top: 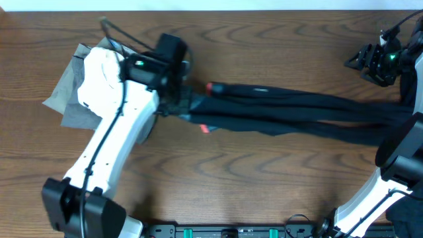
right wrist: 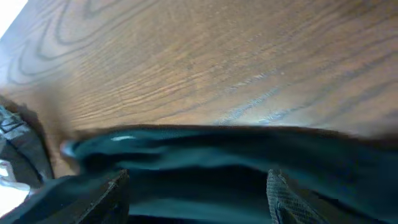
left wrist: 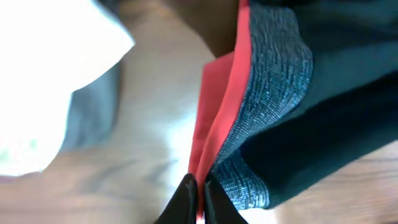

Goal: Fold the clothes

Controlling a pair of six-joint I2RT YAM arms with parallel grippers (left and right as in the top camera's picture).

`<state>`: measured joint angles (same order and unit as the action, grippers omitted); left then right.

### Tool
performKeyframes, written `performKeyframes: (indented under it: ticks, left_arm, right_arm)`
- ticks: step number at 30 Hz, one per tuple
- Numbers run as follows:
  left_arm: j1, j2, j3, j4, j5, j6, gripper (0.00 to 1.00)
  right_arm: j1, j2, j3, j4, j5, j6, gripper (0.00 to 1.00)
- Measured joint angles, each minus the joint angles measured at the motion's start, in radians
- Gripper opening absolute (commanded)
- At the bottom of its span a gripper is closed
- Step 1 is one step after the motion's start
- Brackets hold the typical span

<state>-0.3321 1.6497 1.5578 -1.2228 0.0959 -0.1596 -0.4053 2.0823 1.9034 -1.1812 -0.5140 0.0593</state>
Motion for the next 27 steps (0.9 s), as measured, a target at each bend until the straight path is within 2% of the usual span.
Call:
performKeyframes:
  ticks: [6, 19, 21, 23, 27]
  left_arm:
    - [0.047, 0.014, -0.002, -0.103, -0.069, 0.003, 0.06]
    - [0.063, 0.014, -0.002, -0.142, -0.172, -0.03, 0.06]
    - [0.076, 0.014, -0.002, -0.161, -0.184, -0.043, 0.25]
    - [0.088, 0.014, -0.002, -0.188, -0.194, -0.053, 0.38]
    - [0.1, 0.014, -0.002, -0.205, -0.208, -0.073, 0.47]
  right_arm:
    - [0.0, 0.0, 0.0, -0.004, 0.038, 0.0, 0.72]
    - [0.0, 0.0, -0.002, -0.06, 0.277, 0.02, 0.78]
    - [0.001, 0.0, -0.007, -0.054, 0.288, 0.021, 0.79]
    - [0.003, 0.0, -0.017, -0.045, 0.296, 0.023, 0.8]
    - [0.016, 0.0, -0.04, -0.027, 0.306, 0.027, 0.8]
